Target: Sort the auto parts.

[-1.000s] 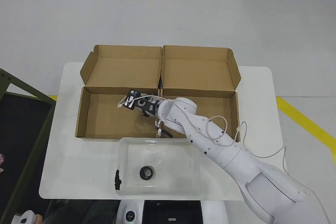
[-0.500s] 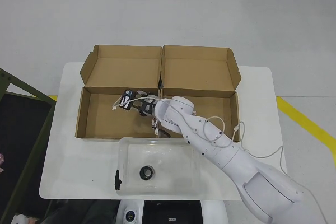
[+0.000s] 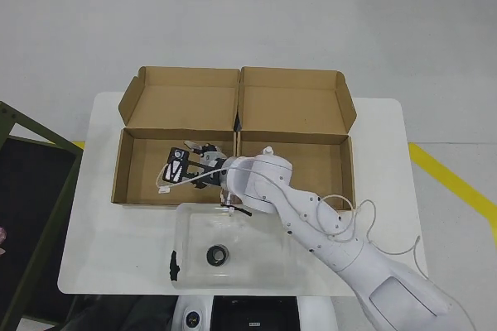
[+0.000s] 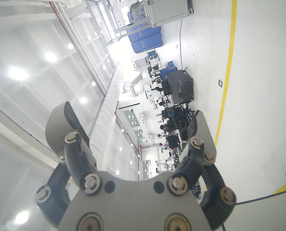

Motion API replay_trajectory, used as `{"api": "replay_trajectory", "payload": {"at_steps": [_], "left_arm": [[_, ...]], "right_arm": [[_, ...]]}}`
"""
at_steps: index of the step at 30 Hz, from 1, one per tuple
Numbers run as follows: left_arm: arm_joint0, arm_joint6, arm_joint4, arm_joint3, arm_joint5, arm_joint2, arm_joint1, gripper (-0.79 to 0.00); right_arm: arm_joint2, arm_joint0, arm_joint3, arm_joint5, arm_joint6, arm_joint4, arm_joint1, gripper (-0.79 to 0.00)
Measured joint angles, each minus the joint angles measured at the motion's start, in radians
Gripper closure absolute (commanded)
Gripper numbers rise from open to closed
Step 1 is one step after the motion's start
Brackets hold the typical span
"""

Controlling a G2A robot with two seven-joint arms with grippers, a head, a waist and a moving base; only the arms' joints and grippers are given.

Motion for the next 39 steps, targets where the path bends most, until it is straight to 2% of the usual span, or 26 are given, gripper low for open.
{"api": "replay_trajectory", "payload": {"at_steps": [6,11,24,39], "left_arm": [[0.000,0.000,0.000,0.000,0.000,0.000,0.000,-0.785],[0.000,0.000,0.000,0.000,0.000,0.000,0.000,-0.785],[0.000,0.000,0.000,0.000,0.000,0.000,0.000,-0.785],[0.000,0.000,0.000,0.000,0.000,0.000,0.000,-0.785]], "right_arm": [[0.042,-0.109,-0.132,-0.081,0.003,-0.029,0.033,-0.600],[0.075,-0.198,-0.213,-0.144,0.003,-0.052,0.059,-0.570],[0.133,-0.409,-0.416,-0.264,-0.002,-0.120,0.118,-0.594],[0.091,-0.507,-0.453,-0.313,-0.011,-0.173,0.146,-0.665]]}}
